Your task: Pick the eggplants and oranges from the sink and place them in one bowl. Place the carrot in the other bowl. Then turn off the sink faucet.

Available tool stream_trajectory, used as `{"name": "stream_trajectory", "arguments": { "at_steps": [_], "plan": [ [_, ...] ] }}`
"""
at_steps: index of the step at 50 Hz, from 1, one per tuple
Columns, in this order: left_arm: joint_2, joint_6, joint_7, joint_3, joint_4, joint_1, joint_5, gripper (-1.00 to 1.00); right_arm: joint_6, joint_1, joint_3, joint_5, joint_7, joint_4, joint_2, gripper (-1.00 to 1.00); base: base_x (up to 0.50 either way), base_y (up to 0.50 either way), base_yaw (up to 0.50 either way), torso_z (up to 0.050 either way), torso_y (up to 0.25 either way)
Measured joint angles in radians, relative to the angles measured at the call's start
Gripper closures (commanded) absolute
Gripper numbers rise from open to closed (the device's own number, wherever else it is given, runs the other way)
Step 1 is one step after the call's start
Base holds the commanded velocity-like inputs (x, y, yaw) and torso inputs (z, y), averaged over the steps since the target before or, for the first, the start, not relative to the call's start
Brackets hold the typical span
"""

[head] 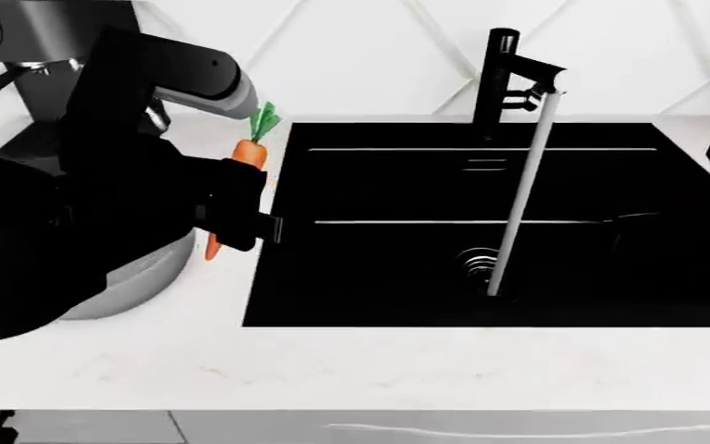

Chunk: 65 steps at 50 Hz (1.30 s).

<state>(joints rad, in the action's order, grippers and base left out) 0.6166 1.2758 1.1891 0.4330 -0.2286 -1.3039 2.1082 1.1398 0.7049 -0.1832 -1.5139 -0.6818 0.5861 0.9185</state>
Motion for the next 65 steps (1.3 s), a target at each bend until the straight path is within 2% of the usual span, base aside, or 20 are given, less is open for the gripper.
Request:
{"name": "stream_trajectory", "arguments": {
  "at_steps": [14,22,46,65],
  "plan": [
    [0.007,-0.013,-0.009,0.001,-0.013,0.001,0.003,1.00,-0.010,-0.007,0.009,0.017,0.008,-0.003,-0.005,-1.00,-0.34,0.47,0.00,0.000,0.000],
    [0.013,-0.020,-0.012,0.002,-0.017,0.004,-0.003,1.00,-0.016,-0.008,0.021,0.042,0.024,0.002,-0.006,-1.00,-0.05,0.50,0.00,0.000,0.000],
    [0.026,-0.047,-0.028,-0.002,-0.034,0.030,-0.021,1.00,-0.033,-0.015,0.035,0.091,0.055,0.016,0.000,-1.00,0.24,0.50,0.00,0.000,0.000],
    [0.021,-0.062,-0.039,0.009,-0.035,0.034,-0.032,1.00,-0.044,-0.032,0.032,0.099,0.059,0.017,0.006,-1.00,0.21,0.15,0.00,0.000,0.000]
  ]
}}
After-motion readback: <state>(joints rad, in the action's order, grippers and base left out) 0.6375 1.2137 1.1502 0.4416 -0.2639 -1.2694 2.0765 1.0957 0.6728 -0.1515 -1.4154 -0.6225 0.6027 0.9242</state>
